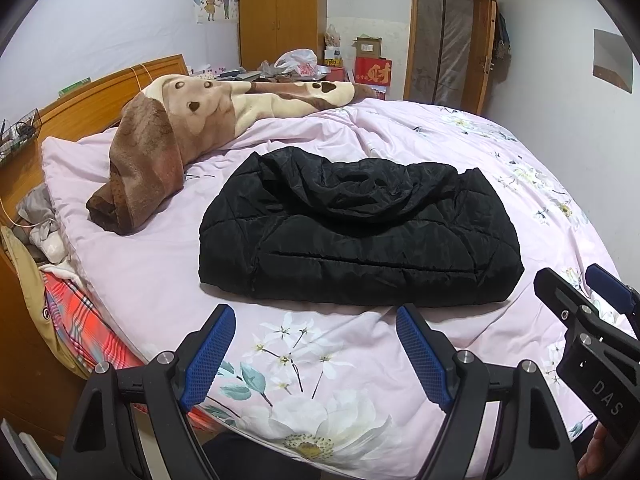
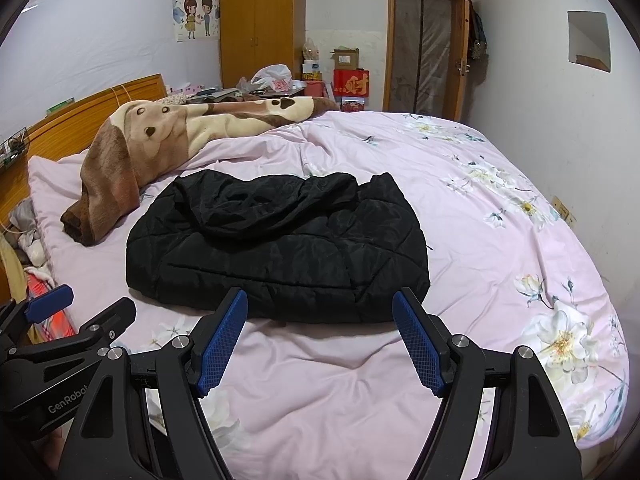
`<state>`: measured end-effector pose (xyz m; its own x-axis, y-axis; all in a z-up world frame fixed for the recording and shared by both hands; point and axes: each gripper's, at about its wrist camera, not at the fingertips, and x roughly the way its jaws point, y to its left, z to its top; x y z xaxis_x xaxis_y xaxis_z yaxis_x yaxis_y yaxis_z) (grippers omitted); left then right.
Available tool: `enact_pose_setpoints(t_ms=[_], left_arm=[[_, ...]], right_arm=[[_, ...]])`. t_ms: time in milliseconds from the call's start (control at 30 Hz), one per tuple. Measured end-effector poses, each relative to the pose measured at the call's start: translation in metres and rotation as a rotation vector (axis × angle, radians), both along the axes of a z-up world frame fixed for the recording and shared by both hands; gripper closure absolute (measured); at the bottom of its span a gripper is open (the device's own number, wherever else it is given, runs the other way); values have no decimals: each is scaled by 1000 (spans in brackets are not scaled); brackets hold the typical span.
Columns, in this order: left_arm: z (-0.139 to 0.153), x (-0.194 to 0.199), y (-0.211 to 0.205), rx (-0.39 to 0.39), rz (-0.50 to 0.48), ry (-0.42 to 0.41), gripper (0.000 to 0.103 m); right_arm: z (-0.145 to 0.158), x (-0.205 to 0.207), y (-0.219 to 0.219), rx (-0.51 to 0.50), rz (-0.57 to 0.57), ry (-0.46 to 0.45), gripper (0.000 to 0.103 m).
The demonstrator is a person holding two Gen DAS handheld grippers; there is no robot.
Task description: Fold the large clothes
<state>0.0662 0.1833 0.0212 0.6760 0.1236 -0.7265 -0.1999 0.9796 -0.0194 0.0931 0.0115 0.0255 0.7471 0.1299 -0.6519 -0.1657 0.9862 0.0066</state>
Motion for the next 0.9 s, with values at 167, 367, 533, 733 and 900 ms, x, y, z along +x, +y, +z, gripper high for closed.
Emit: enact_pose_setpoints(t_ms=[167, 367, 533, 733, 900], left_arm=[[0, -1, -1, -6, -2, 1, 21], [-1, 0, 0, -9, -1, 3, 21], [-2, 0, 0, -10, -2, 5, 21], [-3, 0, 0, -6, 8, 8, 21], [-4, -3, -2, 5, 14, -2, 21]], right_arm=[[0, 0, 0, -1, 0, 0, 28], [0, 0, 1, -1, -1, 0, 28], [0, 0, 0, -1, 0, 0, 28], [-1, 1, 0, -1, 1, 2, 28], [-2, 0, 0, 0, 3, 4, 28]])
